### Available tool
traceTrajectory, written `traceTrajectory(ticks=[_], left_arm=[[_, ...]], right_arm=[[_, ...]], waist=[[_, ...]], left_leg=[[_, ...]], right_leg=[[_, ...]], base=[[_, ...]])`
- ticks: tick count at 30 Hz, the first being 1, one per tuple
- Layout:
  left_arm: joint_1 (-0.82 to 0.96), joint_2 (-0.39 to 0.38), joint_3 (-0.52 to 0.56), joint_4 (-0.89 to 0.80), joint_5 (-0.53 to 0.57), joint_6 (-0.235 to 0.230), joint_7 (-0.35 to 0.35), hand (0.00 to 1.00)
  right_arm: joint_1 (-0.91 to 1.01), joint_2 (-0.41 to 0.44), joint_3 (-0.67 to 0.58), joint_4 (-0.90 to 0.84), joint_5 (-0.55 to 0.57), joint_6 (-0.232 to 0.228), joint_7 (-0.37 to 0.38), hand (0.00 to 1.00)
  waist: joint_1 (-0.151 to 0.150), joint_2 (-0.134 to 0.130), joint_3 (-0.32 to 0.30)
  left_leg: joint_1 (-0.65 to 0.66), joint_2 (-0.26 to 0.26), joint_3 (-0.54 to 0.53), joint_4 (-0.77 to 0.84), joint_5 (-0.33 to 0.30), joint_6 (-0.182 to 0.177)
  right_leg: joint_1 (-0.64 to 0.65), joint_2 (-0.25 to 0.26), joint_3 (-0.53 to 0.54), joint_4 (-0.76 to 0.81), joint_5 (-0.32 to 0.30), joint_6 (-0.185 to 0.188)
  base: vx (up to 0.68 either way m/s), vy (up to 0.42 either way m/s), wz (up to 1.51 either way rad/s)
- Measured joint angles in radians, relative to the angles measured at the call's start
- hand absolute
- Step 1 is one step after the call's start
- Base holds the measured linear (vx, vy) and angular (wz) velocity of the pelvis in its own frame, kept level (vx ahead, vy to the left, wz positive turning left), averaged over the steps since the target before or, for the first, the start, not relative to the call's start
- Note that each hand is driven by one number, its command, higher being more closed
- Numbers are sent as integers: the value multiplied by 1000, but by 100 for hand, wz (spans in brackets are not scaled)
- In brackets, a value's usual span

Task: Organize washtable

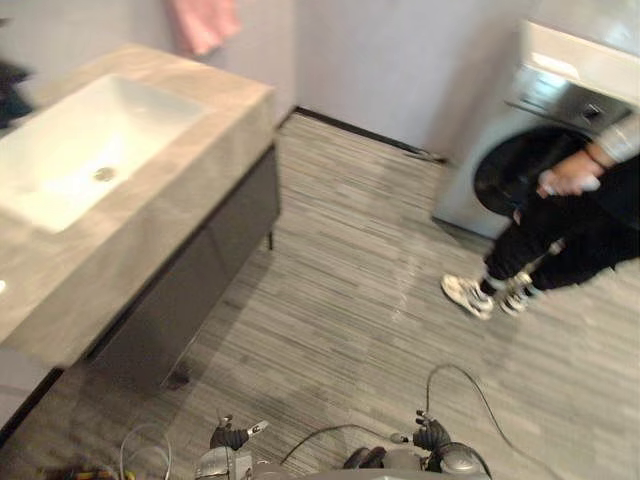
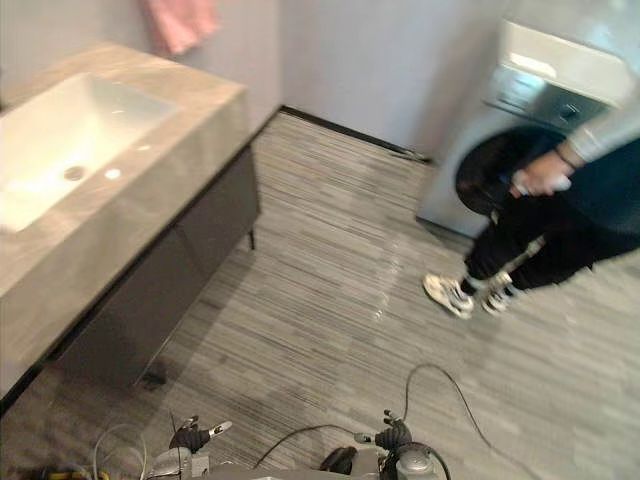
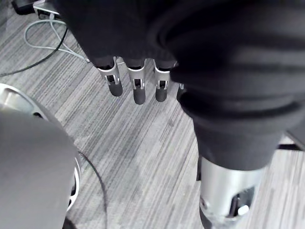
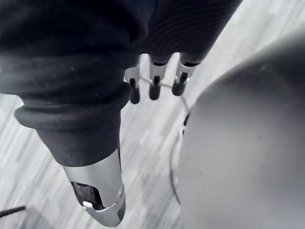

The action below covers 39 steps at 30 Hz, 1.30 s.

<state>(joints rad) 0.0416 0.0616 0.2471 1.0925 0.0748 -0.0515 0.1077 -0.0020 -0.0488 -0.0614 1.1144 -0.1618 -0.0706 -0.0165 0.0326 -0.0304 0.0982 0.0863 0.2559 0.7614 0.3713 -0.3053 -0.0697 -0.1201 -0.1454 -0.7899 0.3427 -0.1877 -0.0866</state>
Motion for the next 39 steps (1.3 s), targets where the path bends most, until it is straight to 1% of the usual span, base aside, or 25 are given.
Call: traceTrajectory(ticks=[2,3,4,5,6,8,9,11,12,13,15,17,18,19,20,21,22,24,25,29,31,34,36,37,39], left_arm=[[12,-8,2,8,8,0,0,0],[27,-6,19,7,14,-1,0,0],[37,-1,39,5,16,-2,0,0],[53,3,42,-3,18,-3,1,0],[60,3,41,-4,19,-3,1,0],[97,-2,39,-6,24,-2,2,0],[101,-8,38,-11,26,-4,3,0],[116,-14,26,-23,15,-9,7,0],[117,-17,26,-23,13,-14,8,0],[117,-26,25,-23,2,-26,8,0],[117,-20,31,-23,-4,-37,7,0],[114,-12,48,-27,-5,-47,6,0],[116,-13,73,-24,-8,-46,5,0],[132,-13,81,-22,-34,-44,4,0],[136,-12,80,-22,-45,-44,3,0],[138,-11,66,-21,-63,-42,1,0],[137,-11,65,-20,-64,-40,0,0],[134,-12,62,-12,-64,-40,-4,0],[130,-10,61,-8,-64,-40,-11,0],[111,-5,47,10,-64,-33,-19,0],[110,-9,28,17,-64,-32,-20,0],[115,-17,28,17,-63,-27,-20,0],[120,-18,32,17,-63,-21,-20,0],[124,-17,30,13,-63,-23,-21,0],[119,-20,15,13,-63,-24,-20,0]], right_arm=[[0,-12,5,1,-11,-2,0,0],[2,-20,27,7,-11,-3,-1,0],[3,-20,37,9,-11,-8,0,0],[4,-19,44,11,-11,-12,-1,0],[4,-20,42,16,-9,-14,-1,0],[0,-25,19,40,0,-17,1,0],[0,-28,19,44,6,-17,1,0],[-9,-38,19,49,13,-20,2,0],[-9,-42,19,50,13,-21,2,0],[-8,-48,13,49,13,-25,1,0],[4,-35,-49,45,15,-29,0,0],[12,-12,-93,33,14,-29,0,0],[15,2,-118,28,14,-26,2,0],[13,13,-127,18,16,-16,2,0],[10,13,-124,14,16,-13,3,0],[15,9,-126,-2,33,-9,3,0],[19,7,-126,-5,39,-9,4,0],[36,6,-126,-18,55,-11,4,0],[42,5,-125,-18,55,-11,5,0],[44,6,-138,-22,64,-12,20,0],[48,-1,-157,-19,64,-8,20,0],[47,-12,-155,-17,64,-5,21,0],[45,-21,-142,-18,63,-1,20,0],[34,-25,-126,3,63,0,19,0],[27,-36,-128,18,68,2,19,0]], waist=[[-17,30,-4],[-15,41,-8],[-16,37,-4],[-13,45,-6],[-10,45,-6],[11,32,2],[15,31,3],[18,41,14],[19,47,16],[27,62,16],[34,65,13],[30,35,8],[37,30,10],[38,26,9],[39,26,9],[39,30,11],[38,31,12],[37,37,14],[32,37,13],[8,35,7],[6,49,-3],[11,68,-2],[18,75,3],[38,68,13],[35,79,15]], left_leg=[[16,80,31,150,3,-5],[8,167,26,329,31,25],[-22,225,-16,475,66,109],[-81,253,-119,610,39,192],[-116,236,-185,642,18,190],[-203,63,-450,563,-23,117],[-217,17,-514,523,-34,98],[-246,-137,-803,325,-65,42],[-248,-162,-873,276,-64,39],[-248,-190,-993,175,-43,4],[-244,-198,-1002,149,-10,-29],[-256,-186,-886,133,-17,-21],[-262,-160,-784,137,-18,-10],[-257,-122,-656,136,-14,-16],[-251,-112,-607,135,-14,-16],[-210,-99,-493,105,-10,-9],[-177,-99,-435,81,-3,2],[-102,-107,-336,43,2,11],[-75,-111,-287,38,2,14],[-35,-135,-229,20,6,26],[-25,-133,-208,11,7,25],[-58,-95,-179,122,8,23],[-134,-66,-248,291,9,51],[-167,-96,-379,291,-30,71],[-176,-96,-492,142,-21,34]], right_leg=[[45,88,85,-92,30,-7],[82,143,154,-128,32,-10],[109,177,214,-150,30,-20],[120,211,301,-154,27,-38],[120,223,349,-151,27,-44],[119,242,560,-136,45,-47],[118,247,615,-133,49,-43],[111,271,812,-125,66,-20],[107,279,861,-125,70,-12],[91,300,951,-126,74,15],[69,304,1071,-147,85,44],[41,288,1173,-197,113,82],[19,269,1187,-227,119,84],[-11,237,1116,-238,151,71],[-28,215,1055,-229,173,74],[-53,152,792,-193,177,85],[-49,107,633,-161,171,78],[2,46,415,-99,164,57],[34,32,373,-88,148,56],[62,27,326,-140,130,83],[81,56,351,-218,161,112],[104,98,414,-316,208,100],[116,106,488,-339,219,84],[113,99,542,-338,227,86],[116,97,585,-344,252,116]], base=[[103,-138,-156],[87,-150,-158],[118,-149,-215],[105,-74,-192],[137,26,-244],[144,130,-285],[113,185,-283],[68,215,-254],[49,266,-255],[34,245,-199],[55,385,-212],[15,400,-189],[-58,277,-221],[-86,395,-232],[-47,300,-253],[-34,332,-215],[-10,248,-201],[-8,146,-161],[-2,79,-150],[12,-24,-77],[19,-73,-34],[5,-72,-63],[17,3,-109],[9,114,-128],[-17,140,-103]])
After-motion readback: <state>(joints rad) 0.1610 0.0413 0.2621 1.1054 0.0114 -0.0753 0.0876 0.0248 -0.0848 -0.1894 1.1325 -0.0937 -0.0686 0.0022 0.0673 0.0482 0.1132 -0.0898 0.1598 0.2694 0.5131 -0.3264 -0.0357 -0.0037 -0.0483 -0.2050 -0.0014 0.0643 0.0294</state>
